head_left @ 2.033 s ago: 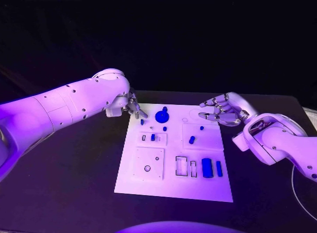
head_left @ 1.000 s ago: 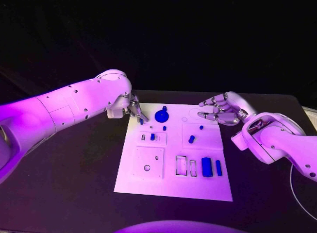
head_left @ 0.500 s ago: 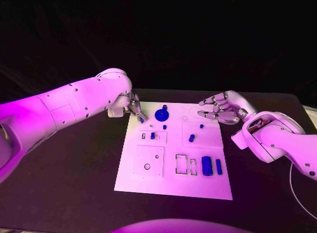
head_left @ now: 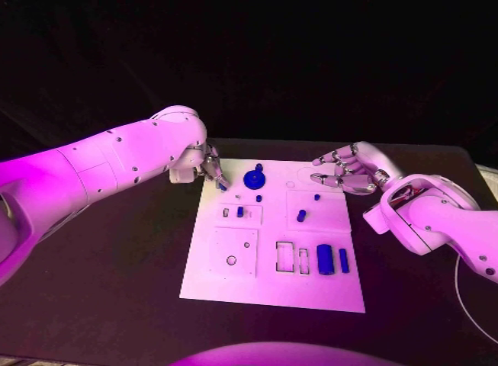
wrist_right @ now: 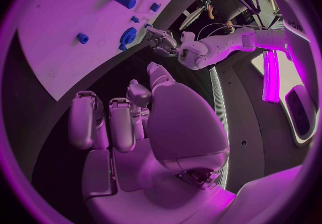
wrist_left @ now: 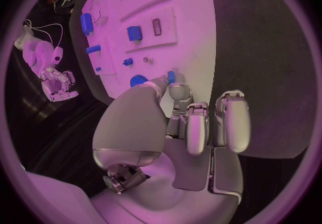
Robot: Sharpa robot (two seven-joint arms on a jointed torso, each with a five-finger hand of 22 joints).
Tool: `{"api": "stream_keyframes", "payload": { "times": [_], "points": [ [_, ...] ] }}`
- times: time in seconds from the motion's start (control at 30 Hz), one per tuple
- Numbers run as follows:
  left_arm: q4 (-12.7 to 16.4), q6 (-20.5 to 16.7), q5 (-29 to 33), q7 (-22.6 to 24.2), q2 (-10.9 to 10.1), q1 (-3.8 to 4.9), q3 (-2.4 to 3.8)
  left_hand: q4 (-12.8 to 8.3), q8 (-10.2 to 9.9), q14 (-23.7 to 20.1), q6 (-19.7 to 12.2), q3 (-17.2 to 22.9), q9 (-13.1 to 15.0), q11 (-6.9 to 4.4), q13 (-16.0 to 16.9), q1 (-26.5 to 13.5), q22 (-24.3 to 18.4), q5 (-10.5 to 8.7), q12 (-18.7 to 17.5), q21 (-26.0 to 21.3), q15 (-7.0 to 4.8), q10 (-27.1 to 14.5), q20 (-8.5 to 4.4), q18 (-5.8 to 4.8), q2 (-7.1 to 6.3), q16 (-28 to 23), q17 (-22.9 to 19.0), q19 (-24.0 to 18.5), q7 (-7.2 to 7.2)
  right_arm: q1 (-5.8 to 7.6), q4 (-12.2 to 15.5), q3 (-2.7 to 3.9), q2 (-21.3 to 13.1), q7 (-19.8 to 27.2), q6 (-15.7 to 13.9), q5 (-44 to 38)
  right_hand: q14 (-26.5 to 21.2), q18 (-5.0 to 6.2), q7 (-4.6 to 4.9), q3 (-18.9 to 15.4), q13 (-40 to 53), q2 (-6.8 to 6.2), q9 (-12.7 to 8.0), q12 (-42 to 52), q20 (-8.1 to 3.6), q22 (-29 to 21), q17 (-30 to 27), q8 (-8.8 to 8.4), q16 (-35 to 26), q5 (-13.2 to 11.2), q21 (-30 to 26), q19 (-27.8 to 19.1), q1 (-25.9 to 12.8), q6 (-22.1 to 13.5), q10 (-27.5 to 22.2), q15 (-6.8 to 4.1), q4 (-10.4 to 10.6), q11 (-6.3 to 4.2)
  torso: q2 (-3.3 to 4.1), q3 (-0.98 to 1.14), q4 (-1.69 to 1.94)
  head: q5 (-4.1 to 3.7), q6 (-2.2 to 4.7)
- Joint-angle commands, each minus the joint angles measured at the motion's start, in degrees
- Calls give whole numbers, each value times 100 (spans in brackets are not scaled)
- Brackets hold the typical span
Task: Assemble the parts on the task board
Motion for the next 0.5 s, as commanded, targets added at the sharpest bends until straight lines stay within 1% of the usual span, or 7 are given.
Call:
{"api": "stream_keyframes", "payload": {
  "times": [0.03,0.07,0.1,0.23,0.33,0.37,0.5],
  "points": [
    [119,-236,283,145,-95,2,-6,-902,60,601,-17,1074,37,-21,-17,-160,611,165,-2,-12,21,65,23,36,-152,18,1508,-4,8,-7,0,0,2,31,119,-13,278,86,3,9,1,19,-1,-6,-6,-13,0,-6,-27,22,-24,-46,-47,37,-42,11,24,6,-5,6,4,19,11],
    [180,-302,339,170,-140,3,-14,-940,90,601,-3,1165,55,-17,-29,-231,613,310,0,-13,25,83,17,38,-197,18,1508,-4,-3,-7,1,0,-1,32,124,-12,278,85,3,3,4,14,0,0,-6,-13,1,-5,-27,31,-25,-46,-57,39,-40,12,31,7,-8,9,4,23,9],
    [256,-373,384,195,-191,4,-26,-972,105,601,4,1210,65,-22,-28,-259,627,393,9,-2,18,98,19,33,-226,18,1508,5,-12,-8,3,-1,-4,32,128,-11,278,86,3,1,4,11,0,2,-6,-14,1,-4,-28,36,-26,-47,-60,40,-40,12,33,7,-10,9,5,25,7],
    [674,-681,513,285,-443,5,-71,-1068,154,601,40,1364,91,-39,-62,-400,688,590,7,47,6,147,10,17,-302,18,1508,46,-30,-15,9,-3,-11,28,131,-8,279,86,3,-2,1,9,0,-2,-6,-15,3,-4,-27,47,-27,-47,-65,41,-42,12,37,7,-7,6,20,39,6],
    [1072,-970,576,345,-667,1,-109,-1116,172,601,58,1429,99,-49,-88,-473,719,663,-2,72,-2,170,3,9,-333,18,1508,66,-39,-24,8,-3,-17,8,117,-11,279,86,2,-14,10,-3,0,17,-6,-18,1,-3,-30,83,-31,-48,-85,42,-36,11,51,7,-15,6,35,30,-6],
    [1198,-1060,585,363,-738,-3,-122,-1128,176,601,63,1445,101,-52,-91,-488,728,676,-2,80,-4,177,1,7,-338,18,1508,72,-41,-26,7,-4,-19,3,114,-12,279,87,1,-18,12,-7,1,22,-6,-20,-1,-3,-33,98,-33,-49,-91,44,-34,11,56,6,-14,5,33,35,-6],
    [1648,-1378,490,451,-986,-50,-158,-1153,184,601,74,1473,103,-58,-63,-514,758,697,27,106,-9,200,-3,-1,-349,18,1508,92,-47,-40,4,-4,-24,-5,105,-16,279,87,1,-20,12,-9,1,25,-6,-22,-2,-2,-34,112,-35,-50,-96,45,-34,11,60,6,-27,4,50,28,-11]
  ]
}}
